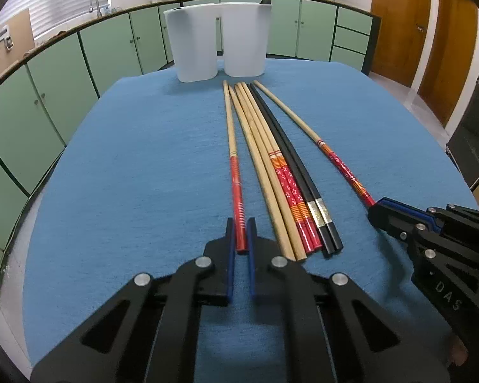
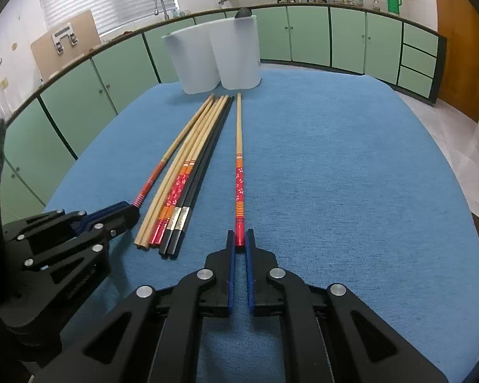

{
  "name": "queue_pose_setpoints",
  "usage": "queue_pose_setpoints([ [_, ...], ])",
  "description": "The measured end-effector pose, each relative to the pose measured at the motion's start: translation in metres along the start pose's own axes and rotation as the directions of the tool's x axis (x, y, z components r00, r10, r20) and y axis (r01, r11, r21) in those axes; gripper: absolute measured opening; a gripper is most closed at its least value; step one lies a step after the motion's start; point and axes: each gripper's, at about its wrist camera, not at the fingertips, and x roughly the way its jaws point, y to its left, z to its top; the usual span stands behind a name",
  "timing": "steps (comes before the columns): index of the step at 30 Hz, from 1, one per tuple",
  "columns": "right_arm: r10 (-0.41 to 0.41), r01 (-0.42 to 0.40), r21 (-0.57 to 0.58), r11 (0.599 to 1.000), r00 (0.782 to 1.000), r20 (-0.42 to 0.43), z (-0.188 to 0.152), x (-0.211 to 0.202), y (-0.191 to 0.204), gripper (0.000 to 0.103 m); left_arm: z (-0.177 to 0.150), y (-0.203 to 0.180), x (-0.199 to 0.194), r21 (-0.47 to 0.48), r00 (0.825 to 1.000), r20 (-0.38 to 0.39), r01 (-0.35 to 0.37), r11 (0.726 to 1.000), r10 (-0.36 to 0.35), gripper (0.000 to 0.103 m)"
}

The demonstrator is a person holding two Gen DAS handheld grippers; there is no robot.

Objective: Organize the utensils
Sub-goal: 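Grasp a red chopstick from the bundle with the left tool, then lift both chopsticks and lower them into the white holder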

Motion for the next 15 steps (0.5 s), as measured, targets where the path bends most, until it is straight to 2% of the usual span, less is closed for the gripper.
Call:
queue_pose_setpoints([
  [4, -0.014, 0.014, -0.02, 1.0, 1.0, 0.018, 0.0, -0.009, 0.0, 0.006, 0.0, 0.007, -0.009, -0.032, 1.0, 0.027, 0.009, 0.999, -0.008, 0.005],
  [8, -0.009, 0.01, -0.02, 1.0, 0.999, 0.047, 0.008, -0.028, -0.003, 0.006, 0.006, 0.01, -0.033, -0.022, 0.996, 0.087, -0.006, 1.0, 0.008, 0.005],
  [15, -0.005, 0.01, -0.034, 0.999, 0.99, 0.138, 0.036, -0.07, -0.008, 0.006, 0.034, 0.019, -0.089, -0.021, 0.972, 0.235, -0.021, 1.0, 0.025, 0.005],
])
